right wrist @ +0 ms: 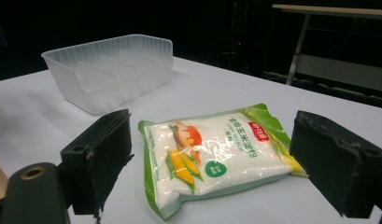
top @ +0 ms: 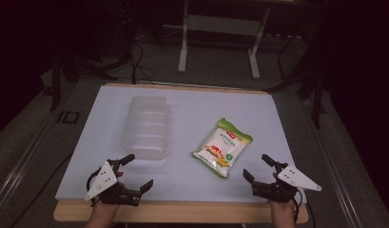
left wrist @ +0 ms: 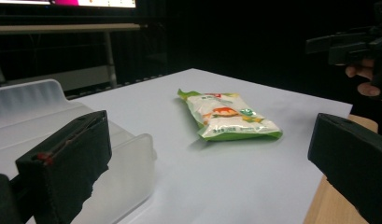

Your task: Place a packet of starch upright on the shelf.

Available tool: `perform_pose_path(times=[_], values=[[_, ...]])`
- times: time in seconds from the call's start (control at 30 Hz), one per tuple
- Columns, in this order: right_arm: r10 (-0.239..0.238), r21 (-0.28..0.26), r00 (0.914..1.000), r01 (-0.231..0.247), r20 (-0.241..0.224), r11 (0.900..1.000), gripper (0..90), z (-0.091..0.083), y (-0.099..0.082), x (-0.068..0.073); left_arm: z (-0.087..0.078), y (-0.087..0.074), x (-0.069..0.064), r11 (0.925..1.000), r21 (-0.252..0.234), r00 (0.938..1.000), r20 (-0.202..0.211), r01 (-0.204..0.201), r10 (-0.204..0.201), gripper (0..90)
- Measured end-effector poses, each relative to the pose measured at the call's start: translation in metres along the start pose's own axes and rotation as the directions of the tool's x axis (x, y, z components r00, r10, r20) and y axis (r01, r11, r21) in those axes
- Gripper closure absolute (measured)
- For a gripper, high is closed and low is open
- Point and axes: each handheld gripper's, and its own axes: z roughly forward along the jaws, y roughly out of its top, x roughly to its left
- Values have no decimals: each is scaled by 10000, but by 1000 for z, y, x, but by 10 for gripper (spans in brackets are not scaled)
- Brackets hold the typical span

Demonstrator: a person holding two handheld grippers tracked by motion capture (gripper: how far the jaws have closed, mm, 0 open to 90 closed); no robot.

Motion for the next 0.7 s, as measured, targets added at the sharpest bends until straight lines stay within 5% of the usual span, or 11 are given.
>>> perform_pose_path(times=[0.17, 0.3, 0.53, 0.6, 0.7], values=[[-49, -157, 9995, 54, 324, 9999, 105, -2, 2, 5, 0, 0, -1, 10000, -7, 10000, 56, 6, -6, 0], [81, -164, 9997, -85, -214, 9998, 104, -2, 7, 7, 0, 2, -3, 9997, 61, 9997, 28, -250, 250, 0], [-355, 399, 9959, 389, -833, 9984, 105, 6, 9, 17, 0, 2, -6, 9997, 101, 9996, 185, -227, 225, 0], [192, 428, 9884, -128, -1509, 9990, 105, 8, 14, 17, 0, 2, -7, 9996, 108, 9995, 178, -261, 259, 0], [289, 338, 9854, -236, -1675, 9991, 104, 8, 19, 17, -1, 2, -6, 9997, 148, 9997, 152, -218, 215, 0]])
